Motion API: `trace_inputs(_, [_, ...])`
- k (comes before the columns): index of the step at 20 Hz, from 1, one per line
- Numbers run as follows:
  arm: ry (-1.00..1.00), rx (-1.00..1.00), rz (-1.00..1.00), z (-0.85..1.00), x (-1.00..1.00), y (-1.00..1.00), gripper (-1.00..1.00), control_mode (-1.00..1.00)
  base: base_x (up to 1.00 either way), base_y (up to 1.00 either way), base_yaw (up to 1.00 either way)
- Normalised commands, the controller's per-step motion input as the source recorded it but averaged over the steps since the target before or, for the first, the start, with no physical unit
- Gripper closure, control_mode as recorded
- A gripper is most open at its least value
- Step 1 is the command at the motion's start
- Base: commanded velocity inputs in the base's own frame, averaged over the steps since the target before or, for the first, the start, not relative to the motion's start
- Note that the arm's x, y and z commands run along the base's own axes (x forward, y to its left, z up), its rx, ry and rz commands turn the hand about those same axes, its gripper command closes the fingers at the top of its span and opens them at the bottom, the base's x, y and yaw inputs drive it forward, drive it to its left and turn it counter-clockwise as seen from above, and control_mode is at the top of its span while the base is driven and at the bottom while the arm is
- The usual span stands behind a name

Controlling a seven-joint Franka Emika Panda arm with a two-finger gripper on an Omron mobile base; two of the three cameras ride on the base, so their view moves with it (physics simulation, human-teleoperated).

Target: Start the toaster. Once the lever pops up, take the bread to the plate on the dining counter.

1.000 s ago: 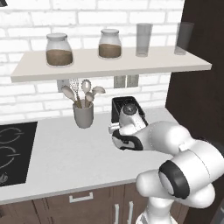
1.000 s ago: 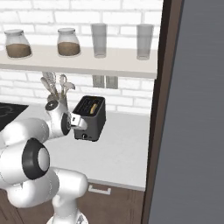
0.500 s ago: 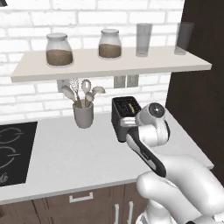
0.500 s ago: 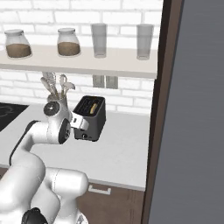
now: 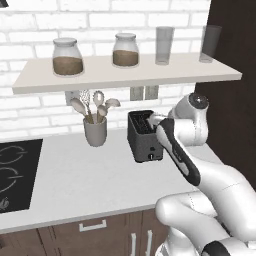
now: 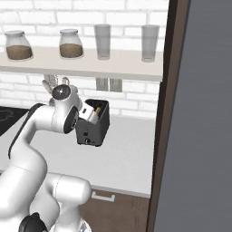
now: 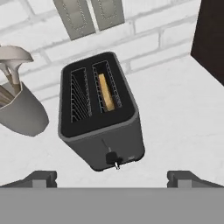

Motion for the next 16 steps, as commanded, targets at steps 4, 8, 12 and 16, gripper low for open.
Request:
trace_inputs(4, [0.12,0.0,-0.04,0.9,-0.12,-0.12,-1.0,-1.0,0.0,0.0,0.0])
trace_inputs(8, [0.04,-0.06,0.0,0.4,-0.27,-0.01,-1.0,-1.0,0.0,0.0,0.0])
trace_inputs(12, [-0.01,-0.12,0.08,0.03,-0.37,0.0,-1.0,-1.0,0.0,0.0,0.0])
trace_inputs(16, [-0.09,-0.14,0.15,0.0,-0.34,0.0,-1.0,-1.0,0.0,0.0,0.0])
